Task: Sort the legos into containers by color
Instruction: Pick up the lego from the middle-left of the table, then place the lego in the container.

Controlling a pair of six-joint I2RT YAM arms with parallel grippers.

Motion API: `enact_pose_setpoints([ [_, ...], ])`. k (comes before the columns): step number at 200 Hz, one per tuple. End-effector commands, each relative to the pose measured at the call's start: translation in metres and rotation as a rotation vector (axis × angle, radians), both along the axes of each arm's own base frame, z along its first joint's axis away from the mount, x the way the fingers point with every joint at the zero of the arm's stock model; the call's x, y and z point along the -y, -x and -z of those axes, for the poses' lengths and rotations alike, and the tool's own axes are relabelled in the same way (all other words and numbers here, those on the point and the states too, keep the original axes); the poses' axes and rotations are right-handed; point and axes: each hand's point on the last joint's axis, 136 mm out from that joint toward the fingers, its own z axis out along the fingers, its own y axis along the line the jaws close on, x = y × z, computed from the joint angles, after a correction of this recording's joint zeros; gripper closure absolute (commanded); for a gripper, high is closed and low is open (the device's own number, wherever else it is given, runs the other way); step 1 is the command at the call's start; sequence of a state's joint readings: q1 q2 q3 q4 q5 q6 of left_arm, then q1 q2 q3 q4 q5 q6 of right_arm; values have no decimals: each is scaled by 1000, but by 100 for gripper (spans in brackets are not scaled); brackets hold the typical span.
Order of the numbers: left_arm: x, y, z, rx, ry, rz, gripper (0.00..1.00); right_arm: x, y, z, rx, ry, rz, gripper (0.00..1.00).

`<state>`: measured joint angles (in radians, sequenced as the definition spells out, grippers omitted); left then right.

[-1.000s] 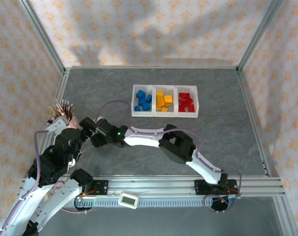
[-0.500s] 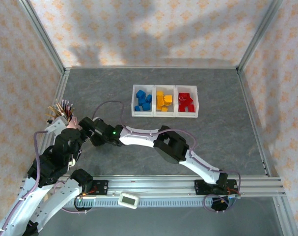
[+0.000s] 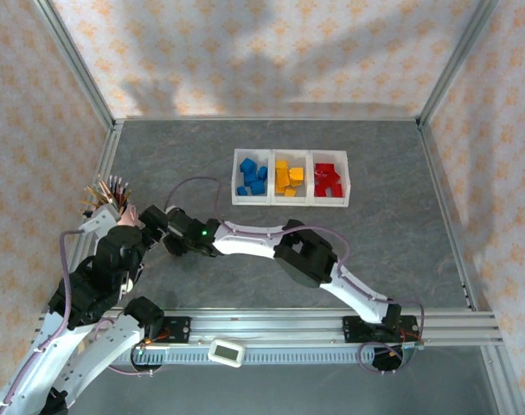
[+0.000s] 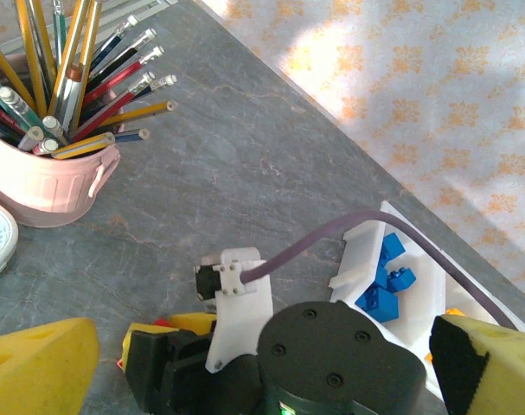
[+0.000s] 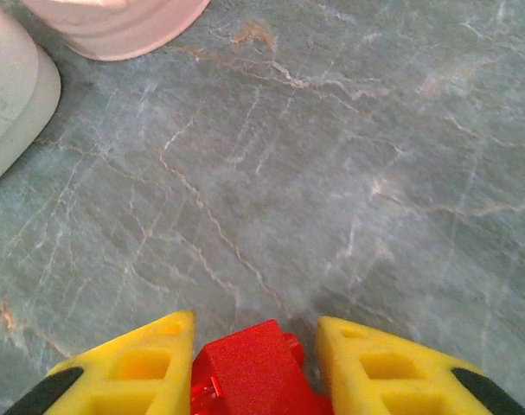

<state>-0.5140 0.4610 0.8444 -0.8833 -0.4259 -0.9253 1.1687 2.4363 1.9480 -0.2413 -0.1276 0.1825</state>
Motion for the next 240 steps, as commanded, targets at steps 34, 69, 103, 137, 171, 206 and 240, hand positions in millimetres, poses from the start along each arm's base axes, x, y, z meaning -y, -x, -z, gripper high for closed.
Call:
enact_pose_setpoints([
  [34,20,-15,-13,16,18,85,1,45,-19,-87,34,-134,93,76],
  [69,47,-33,-17,44,23,197,1,121,-44,-114,41,-154,243,76],
  [103,83,-57,-15,52,43,326,1,217,-77,-133,71,-147,445,76],
  [137,116,-85,-1,34,51,428,1,316,-114,-145,94,-131,664,75],
  [171,148,-112,9,22,72,514,1,419,-151,-142,122,-108,911,75],
  [206,173,-132,14,39,94,575,1,468,-181,-129,119,-107,1019,75],
  [240,184,-142,18,61,87,594,1,486,-205,-108,142,-32,1082,74],
])
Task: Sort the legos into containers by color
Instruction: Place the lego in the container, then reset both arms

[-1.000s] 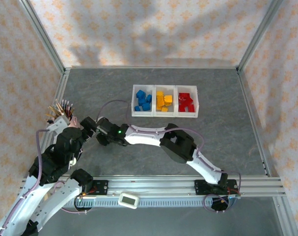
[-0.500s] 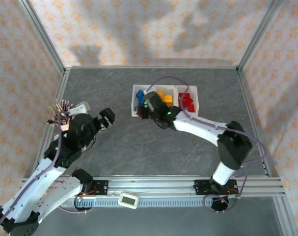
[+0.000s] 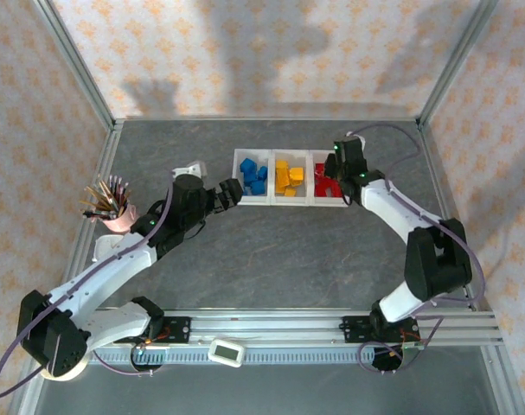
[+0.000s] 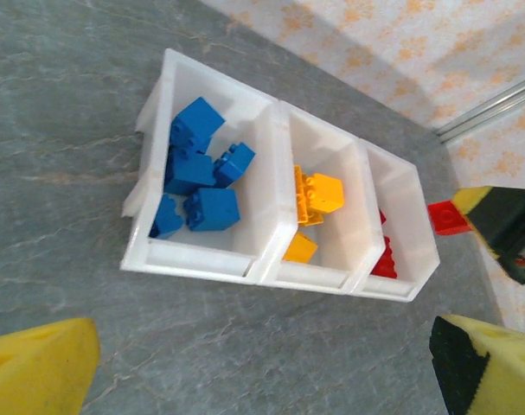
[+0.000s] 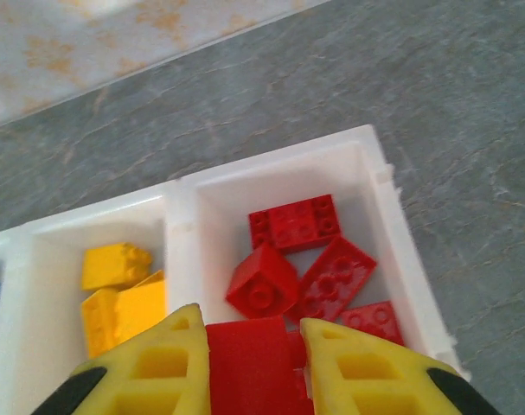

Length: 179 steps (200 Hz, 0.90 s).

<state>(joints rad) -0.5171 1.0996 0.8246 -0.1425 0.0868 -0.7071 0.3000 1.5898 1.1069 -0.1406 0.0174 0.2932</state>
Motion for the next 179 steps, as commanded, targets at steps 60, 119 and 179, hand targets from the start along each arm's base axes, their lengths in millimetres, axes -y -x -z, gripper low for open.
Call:
enact_pose_setpoints([
  [60,-21,-32,4,117,-177,-108,1,30,-24,-44,113,110,100,12],
  [119,-142,-52,33,210,-527,-481,1,146,61,-46,287,275,501,0],
  [179,-196,-35,42,356,-674,-588,1,171,100,19,417,299,438,0],
])
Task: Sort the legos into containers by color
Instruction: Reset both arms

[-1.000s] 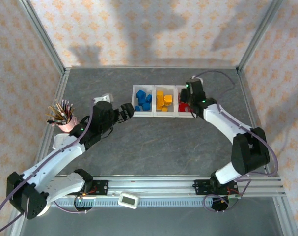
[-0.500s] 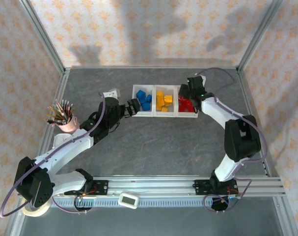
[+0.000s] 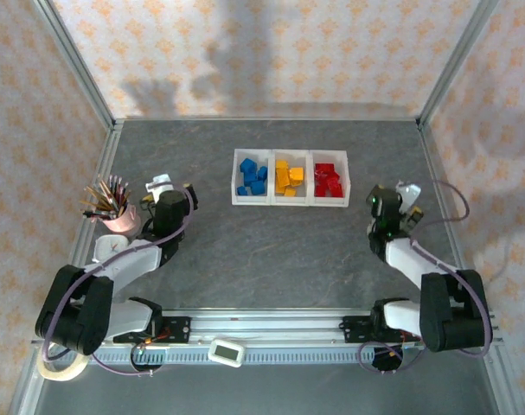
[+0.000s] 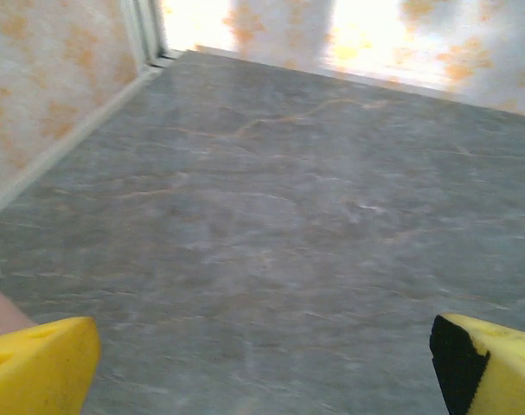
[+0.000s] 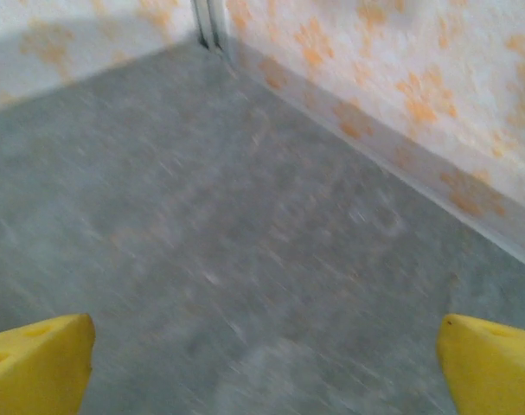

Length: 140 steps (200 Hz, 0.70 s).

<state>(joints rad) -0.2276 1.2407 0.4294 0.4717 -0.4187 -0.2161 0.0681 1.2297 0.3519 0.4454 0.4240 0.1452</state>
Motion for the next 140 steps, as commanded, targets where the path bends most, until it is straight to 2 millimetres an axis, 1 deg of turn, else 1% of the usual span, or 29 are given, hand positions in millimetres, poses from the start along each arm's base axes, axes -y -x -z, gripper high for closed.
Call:
enact_pose_setpoints([
  [1,-11,-5,-42,202,-95,-14,1,-7,-17,-32,210,41,-80,0],
  [8,-11,-3,-43,239,-114,6,1,-11,-18,-30,222,44,-112,0],
  [15,-15,0,-38,250,-123,9,1,-15,-21,-31,238,49,-141,0],
  [24,-18,-2,-30,237,-134,23,1,-21,-25,-31,243,38,-182,0],
  [32,-19,-5,-24,236,-135,37,1,-26,-26,-38,300,41,-218,0],
  [36,-19,-6,-21,238,-141,49,1,-27,-29,-40,316,32,-235,0],
  [42,-16,-8,-20,249,-148,70,1,-29,-38,-38,290,13,-256,0],
  [50,-16,-13,-11,222,-146,85,0,-28,-45,-31,254,9,-260,0],
  [55,-16,-17,-5,203,-139,95,0,-32,-49,-30,245,5,-283,0],
  [58,-16,-18,-5,210,-141,100,0,-37,-51,-28,233,2,-314,0],
  [65,-18,-19,-4,210,-130,103,0,-47,-48,-31,261,5,-379,0],
  [73,-17,-20,-2,207,-95,141,0,-55,-38,-34,305,5,-423,0],
  [83,-16,-13,-4,255,-82,173,0,-54,-25,-38,380,12,-421,0],
  [89,-16,-8,-6,287,-82,182,0,-52,-21,-36,397,12,-407,0],
  [93,-16,-4,-3,293,-82,187,0,-52,-20,-35,406,11,-408,0],
  [94,-16,-4,-1,289,-82,189,0,-52,-21,-35,407,11,-408,0],
  [97,-15,-3,-6,319,-87,193,0,-53,-22,-32,399,11,-415,0],
  [103,-14,-1,-8,334,-90,200,0,-56,-31,-30,388,15,-431,0],
  [111,-14,-4,-4,304,-85,200,0,-58,-48,-22,322,6,-437,0],
  [114,-15,-5,1,276,-80,194,0,-58,-52,-17,282,-1,-437,0],
  [118,-17,-8,3,260,-76,183,0,-57,-50,-13,261,-5,-435,0],
  [125,-22,-13,4,252,-70,154,0,-54,-45,-19,315,5,-415,0],
  [133,-28,-12,3,266,-55,130,0,-54,-45,-21,318,10,-410,0],
  [140,-30,-11,4,262,-52,120,0,-57,-47,-19,292,12,-421,0],
])
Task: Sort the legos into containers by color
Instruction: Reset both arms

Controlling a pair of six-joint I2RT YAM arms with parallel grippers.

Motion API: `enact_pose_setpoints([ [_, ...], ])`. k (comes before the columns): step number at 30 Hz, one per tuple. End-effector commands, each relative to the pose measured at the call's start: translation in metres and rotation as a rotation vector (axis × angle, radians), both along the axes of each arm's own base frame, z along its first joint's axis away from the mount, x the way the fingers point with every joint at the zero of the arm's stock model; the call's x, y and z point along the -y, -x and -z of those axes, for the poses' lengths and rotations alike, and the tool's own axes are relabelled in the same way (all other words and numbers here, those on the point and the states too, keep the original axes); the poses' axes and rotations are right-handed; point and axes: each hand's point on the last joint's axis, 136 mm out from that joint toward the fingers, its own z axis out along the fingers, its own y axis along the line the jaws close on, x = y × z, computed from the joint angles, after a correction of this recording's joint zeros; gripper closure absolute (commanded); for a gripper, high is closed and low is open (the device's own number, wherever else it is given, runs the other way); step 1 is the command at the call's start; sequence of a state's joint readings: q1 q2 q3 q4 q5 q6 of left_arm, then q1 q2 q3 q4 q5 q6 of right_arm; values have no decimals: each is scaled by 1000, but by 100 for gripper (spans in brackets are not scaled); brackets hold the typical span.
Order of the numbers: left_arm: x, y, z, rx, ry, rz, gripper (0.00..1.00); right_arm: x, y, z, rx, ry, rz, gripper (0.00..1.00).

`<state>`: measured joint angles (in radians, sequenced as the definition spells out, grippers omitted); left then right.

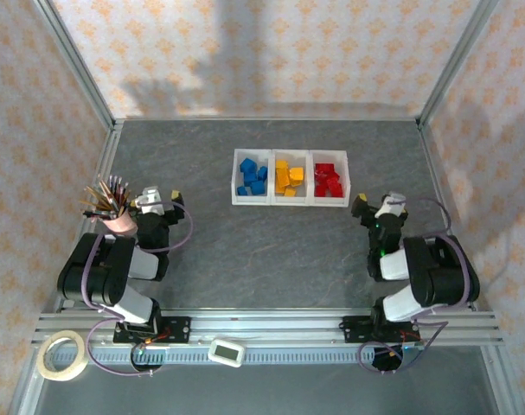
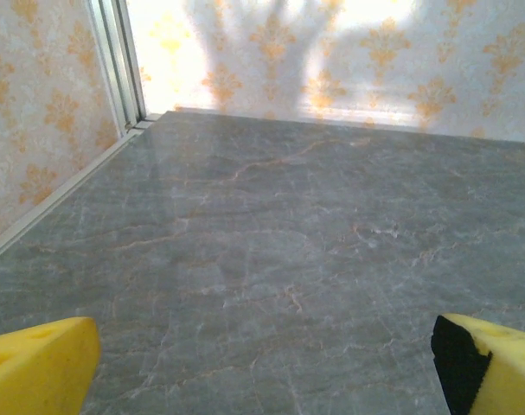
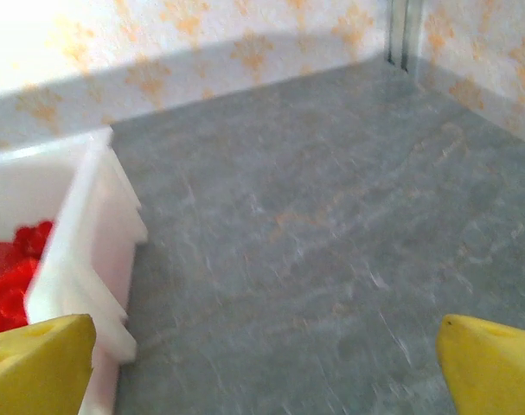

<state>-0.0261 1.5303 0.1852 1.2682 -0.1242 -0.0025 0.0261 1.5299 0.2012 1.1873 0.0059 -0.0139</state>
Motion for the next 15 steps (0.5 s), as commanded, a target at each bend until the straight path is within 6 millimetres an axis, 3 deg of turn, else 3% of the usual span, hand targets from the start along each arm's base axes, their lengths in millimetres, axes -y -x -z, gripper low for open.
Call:
enact_pose_setpoints([
  [1,-5,-8,-21,82,32,-10,0,-5,-11,-25,74,24,-20,0],
  [15,-1,-10,-21,81,26,15,0,-8,-12,-24,72,21,-45,0],
])
